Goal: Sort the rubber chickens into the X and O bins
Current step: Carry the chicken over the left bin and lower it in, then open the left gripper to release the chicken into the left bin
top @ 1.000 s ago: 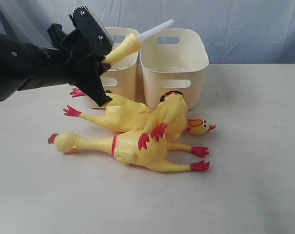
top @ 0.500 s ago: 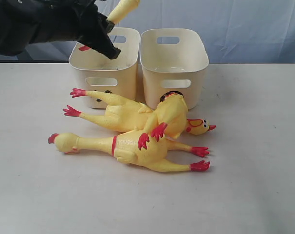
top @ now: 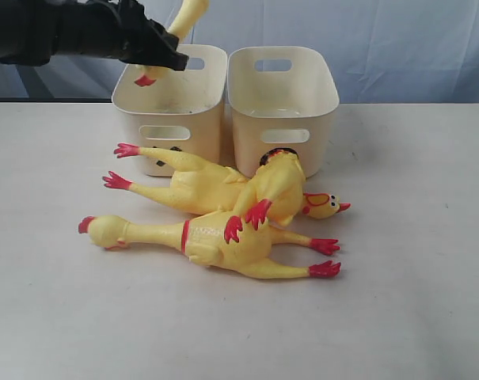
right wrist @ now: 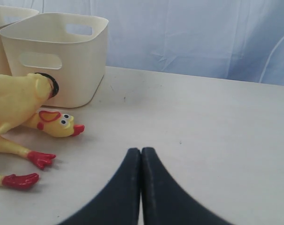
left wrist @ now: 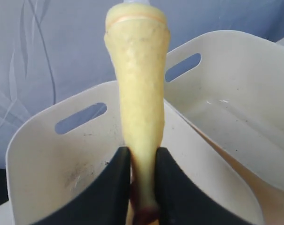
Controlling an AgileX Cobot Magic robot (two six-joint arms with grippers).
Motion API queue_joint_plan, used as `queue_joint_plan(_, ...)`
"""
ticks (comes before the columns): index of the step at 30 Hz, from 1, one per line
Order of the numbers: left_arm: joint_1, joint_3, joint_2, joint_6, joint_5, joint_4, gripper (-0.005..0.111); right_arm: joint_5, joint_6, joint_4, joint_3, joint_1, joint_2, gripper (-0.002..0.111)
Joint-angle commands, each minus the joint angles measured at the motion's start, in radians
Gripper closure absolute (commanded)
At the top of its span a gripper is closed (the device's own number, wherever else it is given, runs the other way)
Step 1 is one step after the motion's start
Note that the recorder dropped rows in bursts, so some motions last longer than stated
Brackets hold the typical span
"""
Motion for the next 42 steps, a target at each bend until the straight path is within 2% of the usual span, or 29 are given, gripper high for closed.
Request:
queue_joint_plan(1,0.029,-0.015,0.054,0.002,0.018,-0.038,0.107,-0.007,0.001,0.001,0.005,-0.005,-0.006,0.109)
queue_joint_plan(15,0.033,-0.017,0.127,0.004,-0.027,-0.026,0.105,-0.007,0.001,0.001,0.005,-0.005,-0.006,0.109)
queue_joint_plan(19,0.033,-0.017,0.131,0.004,-0.038,-0.026,0.093,-0.007,0.001,0.001,0.005,-0.005,-0.006,0.109)
queue_joint_plan(25,0.033,-0.017,0.131,0.004,-0.046,-0.026,0.064,-0.007,0.001,0.001,0.005,-0.005,-0.006,0.109)
queue_joint_plan(29,0.033,-0.017,0.131,0.004,-0.048,-0.03,0.05,-0.007,0.001,0.001,0.005,-0.005,-0.006,0.109)
queue_joint_plan(32,0.033,-0.017,0.131,0.004,-0.048,-0.03,0.046,-0.007,0.001,0.001,0.005,-0.005,-0.006,0.109)
queue_joint_plan(42,0.033,-0.017,0.127,0.004,-0.042,-0.03,0.046,-0.007,0.001,0.001,0.005,-0.005,-0.006,0.109)
